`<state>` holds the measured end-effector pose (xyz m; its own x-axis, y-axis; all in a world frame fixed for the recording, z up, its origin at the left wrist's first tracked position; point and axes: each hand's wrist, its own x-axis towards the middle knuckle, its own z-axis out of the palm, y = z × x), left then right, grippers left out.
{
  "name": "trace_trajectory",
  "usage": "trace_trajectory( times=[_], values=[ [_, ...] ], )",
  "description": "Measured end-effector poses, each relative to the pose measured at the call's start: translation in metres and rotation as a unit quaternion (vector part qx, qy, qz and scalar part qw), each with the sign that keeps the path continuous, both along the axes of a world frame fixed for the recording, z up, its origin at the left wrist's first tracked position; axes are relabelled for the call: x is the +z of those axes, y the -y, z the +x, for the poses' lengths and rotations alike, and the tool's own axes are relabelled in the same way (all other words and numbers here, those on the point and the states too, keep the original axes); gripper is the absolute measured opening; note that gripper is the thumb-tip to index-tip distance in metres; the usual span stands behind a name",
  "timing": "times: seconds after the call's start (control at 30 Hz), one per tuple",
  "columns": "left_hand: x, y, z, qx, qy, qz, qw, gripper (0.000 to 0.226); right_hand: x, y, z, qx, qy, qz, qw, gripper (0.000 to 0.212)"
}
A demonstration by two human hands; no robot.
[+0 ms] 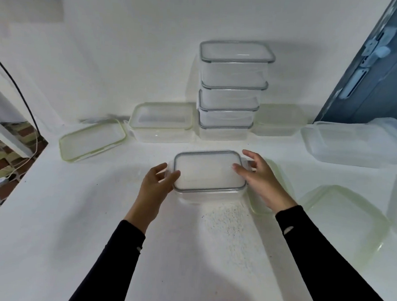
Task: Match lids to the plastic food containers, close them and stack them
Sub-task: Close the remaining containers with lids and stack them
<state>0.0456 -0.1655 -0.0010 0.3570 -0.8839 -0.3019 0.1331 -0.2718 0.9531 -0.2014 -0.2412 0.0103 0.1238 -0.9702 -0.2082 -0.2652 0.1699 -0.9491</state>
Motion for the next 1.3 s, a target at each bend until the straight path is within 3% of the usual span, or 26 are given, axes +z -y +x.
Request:
trace_trajectory(
  times=[0.1,0.33,0.43,0.63,0.8,0.97,1.07,1.17,1.23,1.3],
  values=[
    [-0.002,0.0,0.002,-0.008,-0.03,0.01,0.999,0.053,-0.009,-0.002,-0.009,-0.029,0.019,0.074,0.997,0.068],
    [0.004,0.001,0.007,-0.061,-0.079,0.028,0.995,0.032,-0.011,-0.002,-0.009,-0.051,0.073,0.097,0.991,0.067],
    [0.0,-0.004,0.012,-0.065,-0.071,0.032,0.995,0.037,-0.01,-0.008,-0.009,-0.044,0.085,0.116,0.989,0.069],
    [-0.003,-0.005,0.012,-0.045,-0.094,0.015,0.994,0.074,-0.012,-0.012,-0.007,-0.061,0.137,0.137,0.979,0.065],
    [-0.002,-0.001,0.013,0.006,-0.084,0.021,0.996,0.053,-0.012,-0.016,0.002,-0.069,0.151,0.125,0.978,0.064],
    [-0.001,-0.002,0.007,0.041,-0.007,0.013,0.999,0.052,-0.015,-0.021,0.01,-0.075,0.058,0.04,0.995,0.066],
    [0.0,-0.003,0.001,0.043,0.169,-0.003,0.985,0.049,-0.018,-0.03,0.015,-0.085,-0.114,-0.147,0.979,0.053],
    [-0.005,-0.004,0.0,0.029,0.416,-0.166,0.893,0.038,-0.022,-0.041,0.021,-0.034,-0.178,-0.315,0.932,0.034],
    [-0.012,-0.002,-0.001,-0.051,0.485,-0.248,0.837,0.035,-0.026,-0.049,0.024,0.04,-0.188,-0.337,0.922,0.034],
    [-0.016,-0.003,-0.006,-0.137,0.503,-0.263,0.812,0.038,-0.031,-0.055,0.027,0.093,-0.22,-0.369,0.898,0.038]
  ],
)
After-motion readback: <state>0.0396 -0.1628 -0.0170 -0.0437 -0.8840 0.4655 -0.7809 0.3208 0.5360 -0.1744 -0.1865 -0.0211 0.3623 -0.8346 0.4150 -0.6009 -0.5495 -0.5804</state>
